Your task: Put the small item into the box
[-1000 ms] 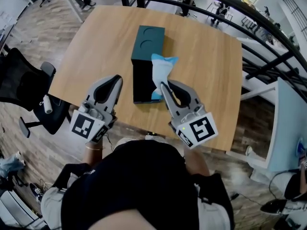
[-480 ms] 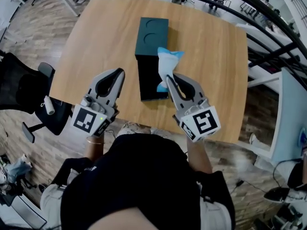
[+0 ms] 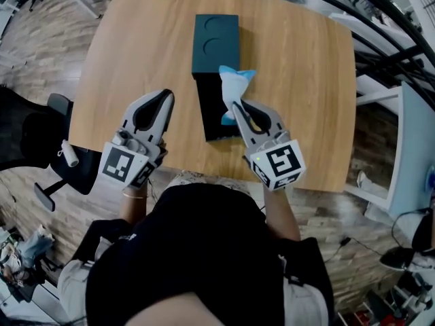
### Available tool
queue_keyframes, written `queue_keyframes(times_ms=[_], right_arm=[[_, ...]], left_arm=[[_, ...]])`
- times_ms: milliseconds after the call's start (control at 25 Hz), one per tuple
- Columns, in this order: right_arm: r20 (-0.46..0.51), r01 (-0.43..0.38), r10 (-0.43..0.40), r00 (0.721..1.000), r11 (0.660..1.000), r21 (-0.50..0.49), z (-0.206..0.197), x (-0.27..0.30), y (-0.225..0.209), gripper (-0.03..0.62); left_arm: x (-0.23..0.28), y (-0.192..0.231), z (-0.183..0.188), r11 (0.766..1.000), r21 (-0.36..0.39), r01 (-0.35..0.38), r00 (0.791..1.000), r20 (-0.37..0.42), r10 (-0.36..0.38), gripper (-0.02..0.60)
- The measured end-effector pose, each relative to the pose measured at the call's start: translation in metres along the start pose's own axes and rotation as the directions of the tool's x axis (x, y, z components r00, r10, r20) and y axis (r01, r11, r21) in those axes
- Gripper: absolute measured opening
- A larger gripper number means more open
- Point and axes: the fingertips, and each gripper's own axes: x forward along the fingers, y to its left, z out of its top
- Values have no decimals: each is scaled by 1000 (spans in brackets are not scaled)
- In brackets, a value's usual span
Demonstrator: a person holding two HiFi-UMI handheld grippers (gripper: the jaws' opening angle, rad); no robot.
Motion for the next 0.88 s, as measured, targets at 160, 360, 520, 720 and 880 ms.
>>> queue_keyframes(times_ms=[160, 360, 520, 720, 880], right_arm=[[-56, 3, -3, 998, 1000, -4, -22, 9, -5, 34], [-142, 16, -14, 990, 1000, 12, -50, 19, -13, 34], [-212, 22, -11, 977, 998, 52, -70, 32, -19, 34], [-299, -2, 20, 954, 998, 58, -97, 44, -16, 34], [-367, -28, 43, 929, 998, 47, -119, 54, -15, 35]], left_arm=[[3, 2, -17, 999, 51, -6, 998, -61, 9, 21], [5, 1, -26, 999, 44, -13, 997, -80, 16, 21], [3, 8, -26, 999, 36, -35, 996, -79, 38, 21], [-7, 12, -29, 997, 39, -67, 993, -98, 70, 21], [-11, 17, -32, 995, 42, -87, 990, -104, 91, 21]])
